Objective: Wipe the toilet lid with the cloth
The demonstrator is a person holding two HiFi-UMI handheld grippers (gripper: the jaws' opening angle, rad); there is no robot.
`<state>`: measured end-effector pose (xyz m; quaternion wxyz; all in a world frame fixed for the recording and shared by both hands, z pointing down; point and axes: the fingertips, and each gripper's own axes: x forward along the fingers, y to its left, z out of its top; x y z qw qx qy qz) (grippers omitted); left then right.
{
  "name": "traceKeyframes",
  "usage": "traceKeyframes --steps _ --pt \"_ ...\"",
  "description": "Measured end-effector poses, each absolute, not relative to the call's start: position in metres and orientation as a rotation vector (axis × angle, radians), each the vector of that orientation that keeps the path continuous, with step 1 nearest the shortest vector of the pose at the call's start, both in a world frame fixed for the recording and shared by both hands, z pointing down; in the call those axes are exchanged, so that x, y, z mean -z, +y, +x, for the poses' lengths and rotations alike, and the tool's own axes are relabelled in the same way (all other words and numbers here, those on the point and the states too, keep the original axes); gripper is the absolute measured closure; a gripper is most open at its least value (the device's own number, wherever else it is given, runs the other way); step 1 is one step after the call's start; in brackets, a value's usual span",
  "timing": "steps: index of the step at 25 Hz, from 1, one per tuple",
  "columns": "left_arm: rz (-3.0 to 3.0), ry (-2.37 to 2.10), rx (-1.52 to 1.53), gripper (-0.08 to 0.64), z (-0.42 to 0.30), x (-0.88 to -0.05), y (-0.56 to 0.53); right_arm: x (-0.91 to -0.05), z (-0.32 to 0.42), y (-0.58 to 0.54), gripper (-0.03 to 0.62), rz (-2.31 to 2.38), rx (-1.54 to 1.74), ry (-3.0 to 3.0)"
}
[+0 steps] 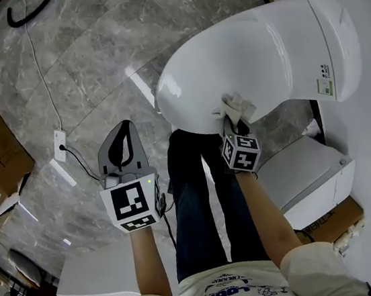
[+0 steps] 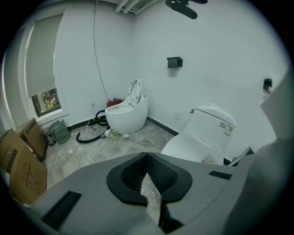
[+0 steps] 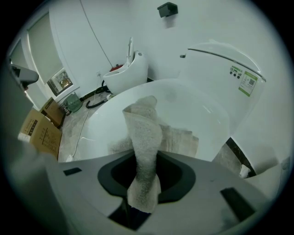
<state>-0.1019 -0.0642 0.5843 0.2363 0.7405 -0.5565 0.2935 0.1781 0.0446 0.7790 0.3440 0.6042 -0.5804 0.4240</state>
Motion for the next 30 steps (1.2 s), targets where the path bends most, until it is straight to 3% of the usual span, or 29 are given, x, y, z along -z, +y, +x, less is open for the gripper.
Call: traceKeyframes --steps 30 --pt "1.833 -1.689 -0.743 0.557 -0.183 -0.591 -0.014 -0.786 0.03 0.034 0.491 1.189 -0.91 -1.758"
